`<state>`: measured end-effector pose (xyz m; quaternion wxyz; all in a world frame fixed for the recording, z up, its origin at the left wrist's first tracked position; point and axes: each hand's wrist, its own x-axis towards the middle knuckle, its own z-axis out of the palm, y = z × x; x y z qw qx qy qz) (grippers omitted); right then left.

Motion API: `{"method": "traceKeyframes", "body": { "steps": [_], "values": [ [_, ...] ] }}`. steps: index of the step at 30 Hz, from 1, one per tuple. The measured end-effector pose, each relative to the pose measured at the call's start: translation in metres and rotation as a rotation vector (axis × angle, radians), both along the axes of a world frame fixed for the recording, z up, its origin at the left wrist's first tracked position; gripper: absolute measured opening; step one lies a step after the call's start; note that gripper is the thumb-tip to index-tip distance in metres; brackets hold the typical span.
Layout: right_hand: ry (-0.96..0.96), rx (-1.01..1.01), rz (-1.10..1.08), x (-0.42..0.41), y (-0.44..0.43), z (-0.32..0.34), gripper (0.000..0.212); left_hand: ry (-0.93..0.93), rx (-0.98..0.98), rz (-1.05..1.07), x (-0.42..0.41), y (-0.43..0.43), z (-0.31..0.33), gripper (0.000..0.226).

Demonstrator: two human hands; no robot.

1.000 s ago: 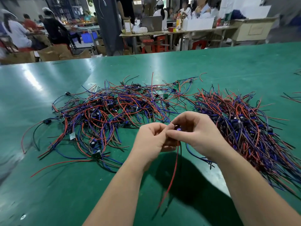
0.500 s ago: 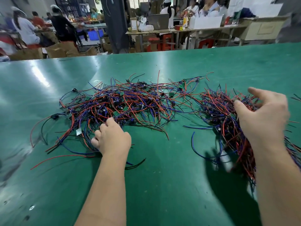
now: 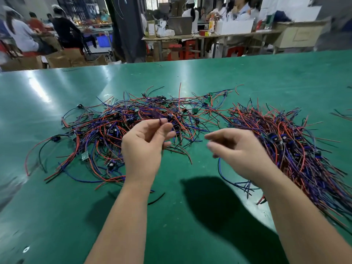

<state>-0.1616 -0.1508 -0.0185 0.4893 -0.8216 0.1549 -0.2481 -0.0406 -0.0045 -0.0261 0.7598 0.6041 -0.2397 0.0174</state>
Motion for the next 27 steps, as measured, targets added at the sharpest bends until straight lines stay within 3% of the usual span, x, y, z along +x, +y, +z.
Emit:
{"method": "traceKeyframes", "body": {
  "steps": [4,9,11,12,15,17,20,25,27],
  "values": [
    [0.083,0.186,0.295,0.005,0.021,-0.007,0.035,0.224,-0.254,-0.258,-0.024,-0.016,0.003,0.014],
    [-0.039,0.345,0.247,0.012,0.035,-0.012,0.006,0.359,-0.399,-0.322,-0.028,-0.021,0.002,0.021],
    [-0.114,0.495,0.184,0.013,0.032,-0.009,0.002,0.339,-0.355,-0.291,-0.023,-0.02,0.003,0.027],
    [-0.16,0.618,0.162,0.013,0.028,-0.007,0.009,0.34,-0.289,-0.271,-0.021,-0.018,0.003,0.031],
    [-0.28,0.902,0.11,0.009,0.013,0.002,0.018,0.385,0.011,-0.286,-0.018,-0.018,0.0,0.035],
    [-0.323,0.96,0.102,0.006,0.005,0.005,0.019,0.392,0.154,-0.39,-0.023,-0.019,-0.002,0.036],
    [-0.341,0.976,0.085,0.006,0.001,0.006,0.02,0.35,0.181,-0.513,-0.033,-0.021,-0.003,0.028],
    [-0.361,1.032,0.095,0.006,-0.002,0.007,0.021,0.176,0.227,-0.519,-0.037,-0.019,-0.002,0.008],
    [-0.357,1.062,0.103,0.007,-0.001,0.006,0.019,0.147,0.208,-0.506,-0.038,-0.019,-0.002,0.022]
  ]
}}
